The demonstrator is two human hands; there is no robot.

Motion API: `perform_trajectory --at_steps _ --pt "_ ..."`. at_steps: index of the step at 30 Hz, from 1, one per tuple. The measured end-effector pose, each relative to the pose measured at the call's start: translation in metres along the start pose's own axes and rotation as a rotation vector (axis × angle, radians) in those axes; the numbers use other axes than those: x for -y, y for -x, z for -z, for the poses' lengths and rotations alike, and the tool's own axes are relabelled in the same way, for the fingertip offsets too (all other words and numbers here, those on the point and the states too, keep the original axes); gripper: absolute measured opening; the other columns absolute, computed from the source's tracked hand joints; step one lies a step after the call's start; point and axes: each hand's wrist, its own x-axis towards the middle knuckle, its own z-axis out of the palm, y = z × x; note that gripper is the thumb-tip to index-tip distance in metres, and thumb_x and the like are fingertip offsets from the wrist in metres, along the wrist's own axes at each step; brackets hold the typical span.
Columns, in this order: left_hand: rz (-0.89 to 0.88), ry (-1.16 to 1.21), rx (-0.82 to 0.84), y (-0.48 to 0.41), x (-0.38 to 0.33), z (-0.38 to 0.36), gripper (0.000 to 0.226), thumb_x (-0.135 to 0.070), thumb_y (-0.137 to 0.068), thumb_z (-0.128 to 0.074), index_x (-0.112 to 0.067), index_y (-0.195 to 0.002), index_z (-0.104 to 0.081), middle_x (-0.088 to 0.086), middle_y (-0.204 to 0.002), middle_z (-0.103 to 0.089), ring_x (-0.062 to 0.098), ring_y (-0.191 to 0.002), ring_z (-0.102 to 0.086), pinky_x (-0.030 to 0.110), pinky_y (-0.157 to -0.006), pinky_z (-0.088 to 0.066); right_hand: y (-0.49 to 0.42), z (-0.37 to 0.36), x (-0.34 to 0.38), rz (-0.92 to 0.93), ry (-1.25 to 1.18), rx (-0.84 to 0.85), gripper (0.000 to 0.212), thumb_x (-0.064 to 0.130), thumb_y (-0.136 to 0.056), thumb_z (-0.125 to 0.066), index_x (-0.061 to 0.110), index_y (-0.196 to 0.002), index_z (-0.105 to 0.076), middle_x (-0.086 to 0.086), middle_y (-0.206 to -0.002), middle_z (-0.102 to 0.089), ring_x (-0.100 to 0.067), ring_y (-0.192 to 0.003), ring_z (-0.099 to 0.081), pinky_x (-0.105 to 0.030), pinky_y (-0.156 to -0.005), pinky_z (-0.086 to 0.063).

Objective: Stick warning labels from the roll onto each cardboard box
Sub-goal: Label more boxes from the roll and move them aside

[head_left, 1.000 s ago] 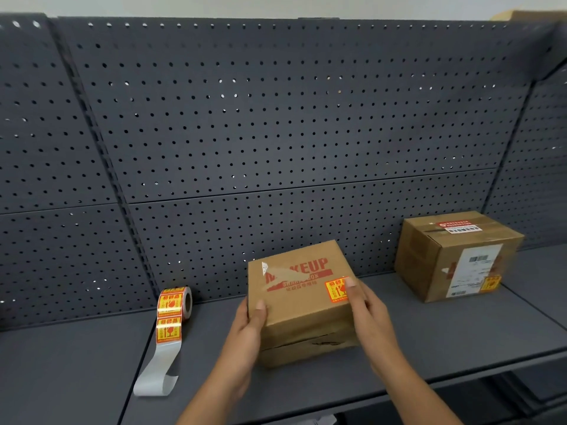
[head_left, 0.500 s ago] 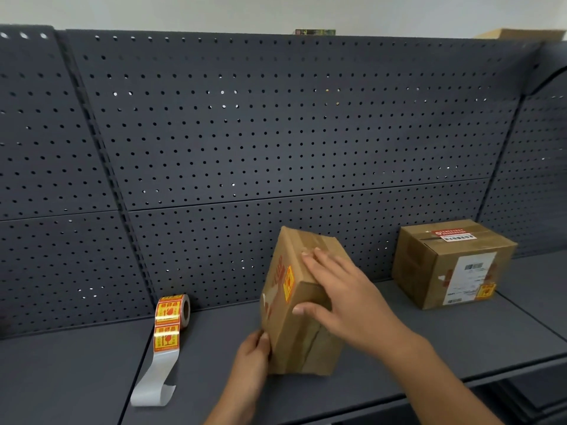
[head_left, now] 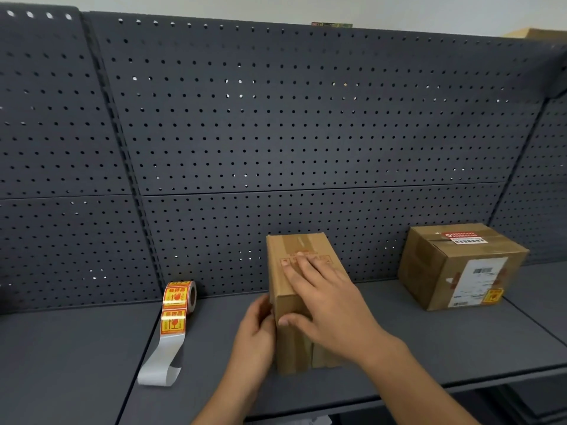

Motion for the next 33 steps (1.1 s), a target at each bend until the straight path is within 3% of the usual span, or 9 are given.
perform_trajectory --at_steps 4,8,10,12,15,20,25,31,33 --pt "-0.099 0.031 -0.031 0.015 -0.047 0.0 0.04 -0.046 -0.108 -0.041 -0.033 -0.144 -0.054 -0.012 -0.141 -0.06 0.007 -0.132 -0.055 0.036 -0.117 -0.042 0.004 0.016 0.0 -0.082 -0.372 -0.07 0.082 0.075 -0.096 -0.045 0.031 -0.163 -0.027 0.017 -0.167 -0.018 -0.003 -0.158 -0.006 -0.027 -0.127 -0.009" --pt "-0.118 -0.225 0.044 0.025 -0.082 0.0 0.078 -0.07 -0.099 -0.034 -0.03 -0.165 -0.02 -0.017 -0.165 -0.03 0.006 -0.153 -0.027 0.027 -0.12 -0.022 0.012 0.021 -0.011 -0.374 -0.673 -0.435 0.042 0.043 -0.102 -0.057 0.025 -0.141 -0.058 0.021 -0.139 -0.053 0.001 -0.139 -0.041 -0.031 -0.118 -0.038" --pt "-0.118 -0.371 0.097 0.023 -0.09 -0.001 0.096 -0.08 -0.093 -0.031 -0.027 -0.167 0.001 -0.011 -0.173 -0.011 0.009 -0.16 -0.009 0.034 -0.129 -0.015 0.013 0.013 -0.022 -0.558 -0.771 -0.444 0.041 0.043 -0.102 -0.057 0.025 -0.139 -0.056 0.018 -0.133 -0.055 -0.004 -0.13 -0.049 -0.036 -0.11 -0.046" --pt "-0.08 -0.461 0.134 0.018 -0.095 -0.003 0.103 -0.085 -0.09 -0.026 -0.025 -0.166 0.009 -0.005 -0.174 -0.015 0.016 -0.16 -0.015 0.036 -0.126 -0.02 0.014 0.004 -0.029 -0.707 -0.892 -0.338 0.055 0.05 -0.099 -0.06 0.025 -0.146 -0.05 0.012 -0.141 -0.054 -0.008 -0.133 -0.05 -0.038 -0.111 -0.046" --pt "-0.007 -0.525 0.166 0.008 -0.097 -0.008 0.098 -0.082 -0.094 -0.023 -0.022 -0.167 0.005 -0.002 -0.169 -0.031 0.021 -0.155 -0.03 0.036 -0.121 -0.028 0.017 -0.01 -0.027 -0.806 -1.125 -0.221 0.056 0.051 -0.098 -0.061 0.021 -0.144 -0.054 0.007 -0.137 -0.063 -0.008 -0.125 -0.059 -0.031 -0.102 -0.049" --pt "-0.073 -0.424 0.14 -0.002 -0.073 -0.009 0.054 -0.067 -0.103 -0.027 -0.04 -0.148 -0.037 -0.019 -0.133 -0.06 0.01 -0.119 -0.056 0.031 -0.1 -0.042 0.022 -0.015 -0.012 -0.822 -1.391 -0.23 0.03 0.051 -0.099 -0.059 0.03 -0.115 -0.073 0.014 -0.106 -0.079 -0.001 -0.099 -0.073 -0.027 -0.087 -0.054" --pt "-0.111 -0.385 0.13 -0.002 -0.067 -0.01 0.04 -0.067 -0.104 -0.028 -0.049 -0.138 -0.039 -0.033 -0.112 -0.057 0.008 -0.118 -0.056 0.031 -0.099 -0.04 0.024 -0.012 -0.005 -0.819 -1.418 -0.239 0.035 0.053 -0.102 -0.052 0.029 -0.115 -0.075 0.013 -0.107 -0.079 -0.003 -0.103 -0.073 -0.029 -0.092 -0.055" --pt "-0.111 -0.175 0.138 0.001 -0.069 -0.009 0.024 -0.055 -0.107 -0.035 -0.051 -0.13 -0.043 -0.033 -0.118 -0.058 -0.008 -0.113 -0.056 0.029 -0.107 -0.045 0.022 0.003 -0.004 -0.68 -1.289 -0.269 0.039 0.06 -0.099 -0.05 0.035 -0.12 -0.072 0.021 -0.109 -0.077 0.005 -0.104 -0.07 -0.023 -0.091 -0.055" --pt "-0.102 -0.096 0.117 0.003 -0.067 -0.01 0.022 -0.053 -0.107 -0.037 -0.052 -0.127 -0.047 -0.028 -0.12 -0.063 -0.006 -0.114 -0.059 0.031 -0.108 -0.047 0.021 0.008 -0.006 -0.627 -1.219 -0.262 0.054 0.072 -0.095 -0.05 0.037 -0.133 -0.066 0.022 -0.116 -0.075 0.007 -0.11 -0.067 -0.023 -0.095 -0.055"
